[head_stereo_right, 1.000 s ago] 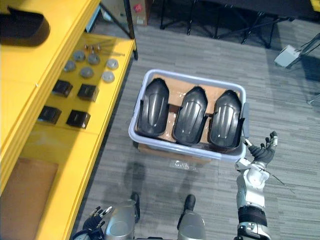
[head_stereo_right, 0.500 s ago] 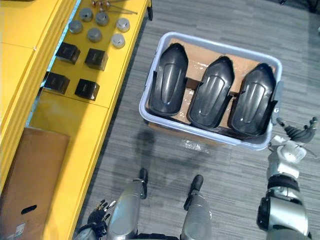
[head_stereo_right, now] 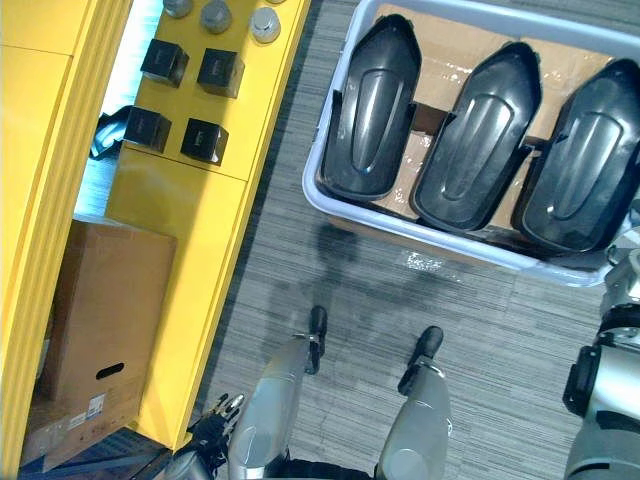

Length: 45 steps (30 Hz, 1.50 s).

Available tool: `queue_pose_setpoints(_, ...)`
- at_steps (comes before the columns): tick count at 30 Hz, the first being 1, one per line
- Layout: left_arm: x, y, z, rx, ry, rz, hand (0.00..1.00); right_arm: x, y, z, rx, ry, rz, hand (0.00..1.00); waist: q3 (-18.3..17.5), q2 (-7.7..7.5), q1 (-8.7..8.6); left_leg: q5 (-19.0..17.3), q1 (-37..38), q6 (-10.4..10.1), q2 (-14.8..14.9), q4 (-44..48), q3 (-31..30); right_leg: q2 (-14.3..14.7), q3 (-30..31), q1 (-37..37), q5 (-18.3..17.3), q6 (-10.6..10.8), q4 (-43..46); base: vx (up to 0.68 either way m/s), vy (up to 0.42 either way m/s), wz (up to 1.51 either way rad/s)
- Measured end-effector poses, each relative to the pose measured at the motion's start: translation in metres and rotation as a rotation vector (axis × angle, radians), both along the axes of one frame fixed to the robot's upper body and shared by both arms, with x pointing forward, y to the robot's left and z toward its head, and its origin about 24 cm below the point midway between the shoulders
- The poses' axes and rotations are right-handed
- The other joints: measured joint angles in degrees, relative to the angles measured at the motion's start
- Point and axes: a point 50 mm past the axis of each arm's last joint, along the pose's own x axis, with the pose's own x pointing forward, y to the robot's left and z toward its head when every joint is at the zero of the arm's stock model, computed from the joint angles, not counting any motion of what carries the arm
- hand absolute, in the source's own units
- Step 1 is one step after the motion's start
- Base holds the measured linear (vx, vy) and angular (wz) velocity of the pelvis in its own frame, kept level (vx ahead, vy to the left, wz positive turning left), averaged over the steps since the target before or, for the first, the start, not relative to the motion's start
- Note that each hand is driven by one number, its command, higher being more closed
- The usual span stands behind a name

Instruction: Walk over and take plastic housings, then place them on the shelf

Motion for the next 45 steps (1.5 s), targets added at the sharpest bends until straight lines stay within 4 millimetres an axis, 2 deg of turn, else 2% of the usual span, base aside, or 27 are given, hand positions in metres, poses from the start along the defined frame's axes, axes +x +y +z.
queue_pose_setpoints(4,0.0,-0.005,-0.001,-0.029,-0.001,0.024,0.0,0.0,-0.003,0.009,-0.031,0.051,0.01,0.0,-0.24,0.77,0.95,0.12,-1.61,-0.17,-0.43,0.71,-0.39,-0.87,-0.02,-2.2,-1.15,-0.19,2.52,-0.03,-0.019,0.08)
queue_pose_setpoints(9,0.001,-0.006,0.0,-0.04,-0.007,0.029,0.0,0.004,-0.001,0.013,-0.058,0.118,0.028,0.0,-0.35,0.94,2.4,0.9,-3.14,-0.32,-0.91,0.77,-1.42,-1.47,-0.71,-3.74,-1.8,-0.6,4.14,-0.02,-0.019,0.12)
queue_pose_setpoints(10,0.001,-0.007,-0.001,-0.048,-0.005,0.037,0.0,0.002,-0.003,0.014,-0.061,0.138,0.027,1.0,-0.43,1.07,2.49,1.05,-3.6,-0.34,-1.09,0.89,-1.86,-1.69,-1.35,-3.84,-1.85,-0.69,4.3,-0.02,-0.005,0.22)
queue_pose_setpoints(17,0.001,-0.013,-0.001,-0.091,-0.023,0.048,0.0,-0.015,-0.02,0.026,-0.13,0.279,-0.034,1.0,-0.89,1.75,3.51,1.14,-5.9,-0.41,-1.04,2.56,-3.11,-1.7,-2.29,-5.08,-2.11,-1.05,5.56,0.0,0.001,0.05)
queue_pose_setpoints(24,0.003,-0.013,0.001,-0.079,-0.05,0.059,0.0,-0.017,-0.023,0.03,-0.187,0.379,-0.045,1.0,-1.46,2.6,3.69,1.4,-5.79,-0.86,-0.58,2.65,-4.22,-1.35,-3.2,-4.59,-2.78,-1.74,6.11,-0.01,-0.008,0.03)
queue_pose_setpoints(30,0.003,-0.015,0.001,-0.104,-0.064,0.093,0.0,-0.009,-0.015,0.026,-0.227,0.429,-0.011,1.0,-1.49,2.63,4.8,1.74,-4.69,-1.36,0.2,2.36,-4.53,-0.93,-3.39,-3.55,-3.04,-1.99,6.54,0.0,-0.007,0.0)
queue_pose_setpoints(33,0.003,-0.015,0.001,-0.153,-0.081,0.127,0.0,-0.006,-0.012,0.024,-0.254,0.442,-0.011,1.0,-1.48,2.61,4.81,1.75,-3.62,-1.36,0.12,2.31,-4.74,-0.97,-3.58,-2.33,-3.27,-1.76,6.62,0.01,-0.003,0.06)
queue_pose_setpoints(36,0.004,-0.014,0.002,-0.204,-0.105,0.162,0.0,0.003,-0.003,0.027,-0.336,0.425,-0.007,1.0,-1.29,2.33,3.96,1.74,-2.6,-1.36,0.13,2.3,-5.08,-0.91,-4.2,-0.67,-3.31,-1.7,6.54,0.01,0.004,0.07)
queue_pose_setpoints(39,0.005,-0.007,0.004,-0.254,-0.143,0.241,0.0,0.013,0.01,0.032,-0.434,0.392,0.001,1.0,-0.47,1.07,3.28,1.73,-1.05,-1.37,0.54,2.12,-4.5,-0.56,-4.18,0.81,-3.32,-1.68,5.8,-0.01,0.01,-0.05)
queue_pose_setpoints(42,0.015,0.005,0.013,-0.267,-0.234,0.297,0.0,0.021,0.024,0.037,-0.513,0.363,0.011,1.0,-0.19,-1.31,2.92,1.64,0.04,-1.48,1.34,1.94,-3.99,0.45,-3.31,1.6,-3.29,-1.71,4.99,0.0,0.003,-0.13)
queue_pose_setpoints(44,0.026,0.018,0.025,-0.258,-0.32,0.296,0.0,0.025,0.033,0.03,-0.533,0.357,0.022,1.0,-0.06,-3.11,2.46,1.0,1.6,-1.84,2.39,2.31,-3.96,1.65,-3.37,3.75,-3.24,-1.72,3.9,0.02,0.006,-0.13)
queue_pose_setpoints(45,0.036,0.029,0.037,-0.233,-0.393,0.274,0.0,0.027,0.039,0.024,-0.55,0.358,0.04,1.0,-0.19,-4.68,2.18,0.32,2.89,-1.92,3.04,2.45,-3.83,2.33,-3.27,5.24,-3.27,-1.74,3.43,0.02,0.008,-0.2)
